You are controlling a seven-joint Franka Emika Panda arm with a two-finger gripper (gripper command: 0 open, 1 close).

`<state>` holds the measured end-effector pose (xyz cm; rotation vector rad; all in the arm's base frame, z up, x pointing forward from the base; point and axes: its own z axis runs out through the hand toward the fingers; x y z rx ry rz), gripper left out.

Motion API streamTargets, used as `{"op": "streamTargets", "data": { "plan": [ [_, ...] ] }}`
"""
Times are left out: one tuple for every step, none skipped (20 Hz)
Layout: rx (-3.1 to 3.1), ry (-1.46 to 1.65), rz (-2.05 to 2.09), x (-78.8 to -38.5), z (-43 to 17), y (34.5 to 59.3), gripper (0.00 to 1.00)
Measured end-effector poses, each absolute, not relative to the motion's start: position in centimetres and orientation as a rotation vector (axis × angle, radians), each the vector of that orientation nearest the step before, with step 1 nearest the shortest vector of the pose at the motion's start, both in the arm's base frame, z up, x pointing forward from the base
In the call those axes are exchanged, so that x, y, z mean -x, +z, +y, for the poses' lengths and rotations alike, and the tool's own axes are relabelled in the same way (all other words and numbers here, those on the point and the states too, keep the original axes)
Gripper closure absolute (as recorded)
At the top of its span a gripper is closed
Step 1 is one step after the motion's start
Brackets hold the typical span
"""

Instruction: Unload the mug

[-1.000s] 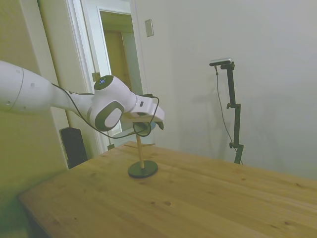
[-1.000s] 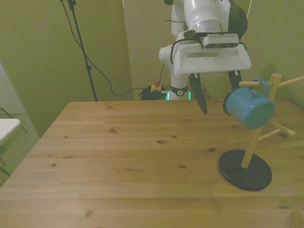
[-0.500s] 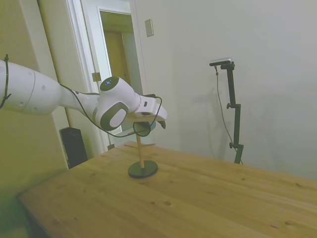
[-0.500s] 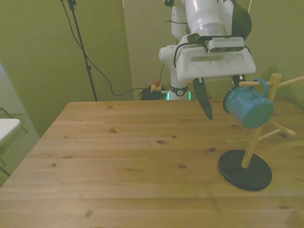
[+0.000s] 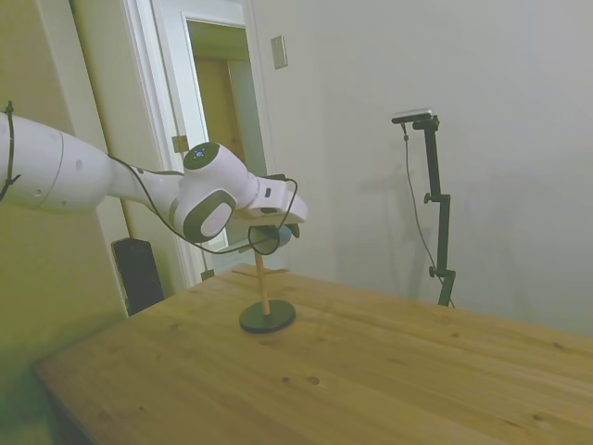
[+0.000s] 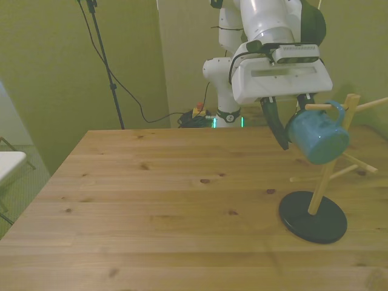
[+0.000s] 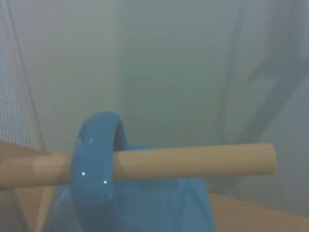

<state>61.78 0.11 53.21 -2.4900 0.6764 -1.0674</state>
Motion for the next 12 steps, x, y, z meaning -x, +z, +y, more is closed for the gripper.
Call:
{"op": "streamTargets", "data": {
  "plan": [
    [2.489, -1.068, 0.674, -61.77, 0.10, 53.23, 1.00],
    [2.489, -1.069, 0.671, -61.75, 0.09, 53.26, 1.00],
    [2.488, -1.069, 0.670, -61.74, 0.08, 53.29, 1.00],
    [2.486, -1.070, 0.669, -61.72, 0.06, 53.33, 1.00],
    [2.481, -1.069, 0.670, -61.69, 0.05, 53.36, 1.00],
    [2.476, -1.068, 0.670, -61.65, 0.04, 53.42, 1.00],
    [2.474, -1.069, 0.668, -61.60, 0.02, 53.49, 1.00],
    [2.473, -1.071, 0.662, -61.53, 0.01, 53.57, 1.00],
    [2.473, -1.072, 0.658, -61.44, -0.01, 53.65, 1.00],
    [2.470, -1.072, 0.655, -61.33, -0.01, 53.72, 1.00],
    [2.468, -1.073, 0.653, -61.23, 0.00, 53.82, 1.00],
    [2.466, -1.074, 0.650, -61.11, 0.00, 53.94, 1.00]
  ]
}}
